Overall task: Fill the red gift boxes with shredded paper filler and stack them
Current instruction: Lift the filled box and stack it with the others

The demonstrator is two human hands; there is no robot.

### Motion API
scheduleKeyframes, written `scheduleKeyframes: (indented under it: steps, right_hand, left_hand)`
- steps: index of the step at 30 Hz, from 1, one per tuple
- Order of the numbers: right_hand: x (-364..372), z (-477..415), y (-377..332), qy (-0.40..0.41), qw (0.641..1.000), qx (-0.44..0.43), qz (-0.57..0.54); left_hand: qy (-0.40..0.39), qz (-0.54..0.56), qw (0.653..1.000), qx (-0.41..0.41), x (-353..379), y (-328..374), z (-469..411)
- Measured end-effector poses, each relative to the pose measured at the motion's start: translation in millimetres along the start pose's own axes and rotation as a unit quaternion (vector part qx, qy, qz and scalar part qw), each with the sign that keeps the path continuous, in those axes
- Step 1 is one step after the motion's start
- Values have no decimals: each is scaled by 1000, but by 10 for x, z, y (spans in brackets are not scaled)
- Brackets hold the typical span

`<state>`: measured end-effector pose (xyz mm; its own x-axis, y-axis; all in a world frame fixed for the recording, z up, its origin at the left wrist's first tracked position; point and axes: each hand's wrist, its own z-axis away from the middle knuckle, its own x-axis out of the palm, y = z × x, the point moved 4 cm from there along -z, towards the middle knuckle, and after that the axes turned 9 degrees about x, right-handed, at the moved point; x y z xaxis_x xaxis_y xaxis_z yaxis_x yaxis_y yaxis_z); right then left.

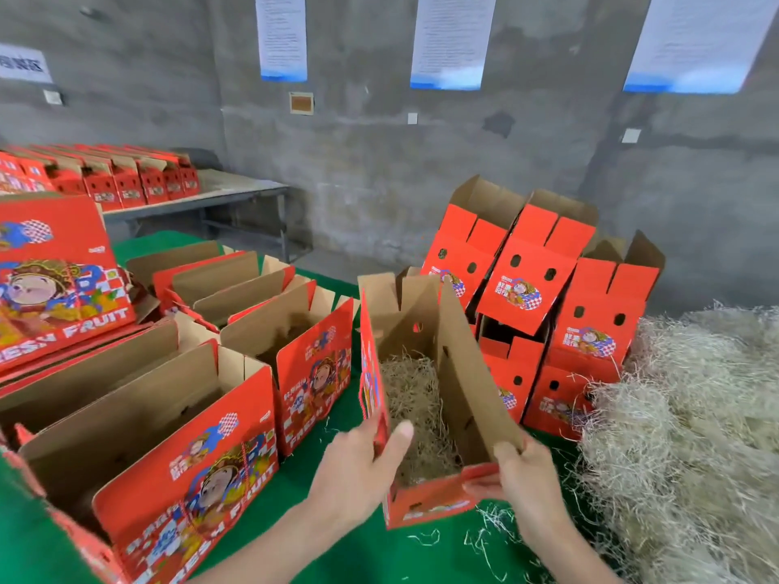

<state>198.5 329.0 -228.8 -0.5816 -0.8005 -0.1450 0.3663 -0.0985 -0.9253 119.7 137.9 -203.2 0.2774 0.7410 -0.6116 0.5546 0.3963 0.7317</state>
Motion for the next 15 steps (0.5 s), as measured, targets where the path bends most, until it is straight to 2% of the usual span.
scheduleKeyframes:
  steps: [4, 7, 9, 12, 15]
  right_hand:
    - [176, -67, -639, 20, 995, -7, -99]
    - [483, -159, -1178, 32, 992, -26, -119]
    - [698, -272, -1528, 40, 991, -53, -120]
    - [1010, -483, -1989, 54, 987, -81, -128]
    - [1330, -741, -2320, 44, 984, -89, -146]
  left_hand:
    - [43, 127, 991, 26, -548, -197, -610]
    - [89, 106, 982, 125, -961, -373, -1146]
    - [87, 89, 981, 147, -1168, -531, -1482]
    - [94, 122, 984, 94, -1368, -928, -1909]
    - [100, 174, 980, -1, -1450, -1457, -2144]
